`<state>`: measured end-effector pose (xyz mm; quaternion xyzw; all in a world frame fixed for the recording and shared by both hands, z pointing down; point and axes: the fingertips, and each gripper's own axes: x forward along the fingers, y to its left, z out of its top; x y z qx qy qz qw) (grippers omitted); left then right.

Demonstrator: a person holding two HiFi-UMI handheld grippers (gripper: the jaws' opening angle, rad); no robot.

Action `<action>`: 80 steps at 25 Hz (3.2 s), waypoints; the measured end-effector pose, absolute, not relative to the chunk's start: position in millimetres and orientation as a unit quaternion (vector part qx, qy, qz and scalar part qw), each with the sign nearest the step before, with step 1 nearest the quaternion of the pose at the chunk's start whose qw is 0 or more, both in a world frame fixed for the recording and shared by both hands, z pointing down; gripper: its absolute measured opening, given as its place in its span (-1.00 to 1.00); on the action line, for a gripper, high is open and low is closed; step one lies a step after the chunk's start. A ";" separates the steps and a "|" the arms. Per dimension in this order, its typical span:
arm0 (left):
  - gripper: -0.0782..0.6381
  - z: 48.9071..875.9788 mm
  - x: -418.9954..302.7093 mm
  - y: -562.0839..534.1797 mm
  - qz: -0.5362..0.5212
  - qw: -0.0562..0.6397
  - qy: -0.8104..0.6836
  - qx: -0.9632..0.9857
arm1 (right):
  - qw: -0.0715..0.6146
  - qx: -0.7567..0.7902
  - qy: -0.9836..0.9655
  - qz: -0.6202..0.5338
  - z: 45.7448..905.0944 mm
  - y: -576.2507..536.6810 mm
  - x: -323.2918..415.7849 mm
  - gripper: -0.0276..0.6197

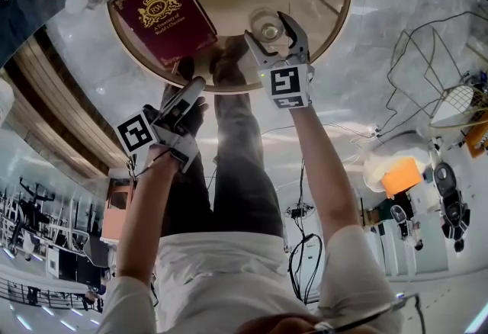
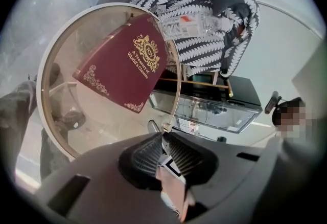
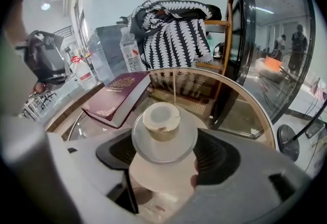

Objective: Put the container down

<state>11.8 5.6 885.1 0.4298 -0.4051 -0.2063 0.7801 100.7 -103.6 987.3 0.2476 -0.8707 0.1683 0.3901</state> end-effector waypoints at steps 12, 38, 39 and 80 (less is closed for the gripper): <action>-0.66 882.4 4.9 19.3 -0.199 0.780 -0.401 0.438 | 0.403 0.271 -0.860 0.154 988.0 -100.3 103.9 0.18; -0.71 754.8 -17.2 6.9 -0.042 0.689 -0.342 0.637 | 0.363 0.391 -0.826 0.180 824.9 -96.3 106.5 -0.12; -0.71 749.1 -19.6 5.0 -0.033 0.680 -0.339 0.649 | 0.359 0.398 -0.825 0.180 814.1 -97.7 104.5 -0.16; -0.71 431.1 -61.7 -18.6 0.043 0.346 -0.427 0.834 | 0.238 0.471 -0.845 0.087 426.0 -46.7 150.2 -0.93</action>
